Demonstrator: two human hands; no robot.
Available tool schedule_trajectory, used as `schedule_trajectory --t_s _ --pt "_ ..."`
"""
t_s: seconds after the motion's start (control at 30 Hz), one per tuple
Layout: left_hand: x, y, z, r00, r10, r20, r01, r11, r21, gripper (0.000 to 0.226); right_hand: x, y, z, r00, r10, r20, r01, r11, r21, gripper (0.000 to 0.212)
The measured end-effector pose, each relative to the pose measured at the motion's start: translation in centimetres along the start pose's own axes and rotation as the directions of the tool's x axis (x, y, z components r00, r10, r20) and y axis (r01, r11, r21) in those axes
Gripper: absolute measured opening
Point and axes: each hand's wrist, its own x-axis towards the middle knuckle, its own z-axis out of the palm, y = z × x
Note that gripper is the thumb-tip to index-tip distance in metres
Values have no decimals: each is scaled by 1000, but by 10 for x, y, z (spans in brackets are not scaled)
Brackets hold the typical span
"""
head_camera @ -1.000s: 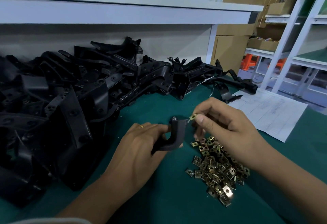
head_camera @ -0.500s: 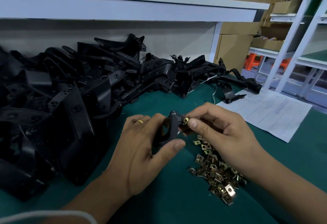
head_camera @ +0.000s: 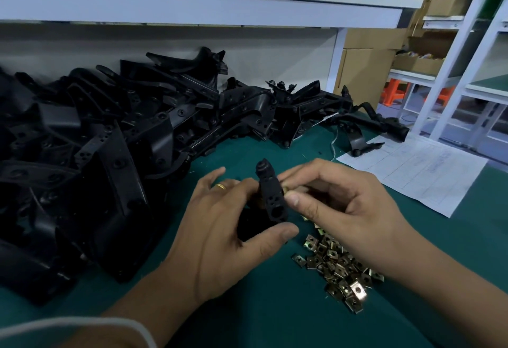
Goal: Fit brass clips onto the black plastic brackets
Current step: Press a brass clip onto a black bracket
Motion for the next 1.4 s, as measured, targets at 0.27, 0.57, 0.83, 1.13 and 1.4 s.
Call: schedule_trajectory --t_s 0.27,0.57,0.83,1.13,1.4 --pt "4 2 1 1000 -10 -22 12 997 82 50 3 0 -1 995 32 -91 -33 999 -3 10" --pt "5 1 7 997 75 26 -79 962 261 70 6 -1 -4 987 66 -146 -41 985 167 14" --pt "5 -1 10 992 121 -26 -103 922 374 63 6 -2 -5 981 150 -120 -118 964 237 13" --pt "5 -2 10 990 129 47 -137 903 407 64 9 -2 -9 955 288 -66 -267 937 223 16" --pt "4 0 9 992 91 91 -121 902 414 65 7 -2 -6 948 301 -100 -275 937 215 17"
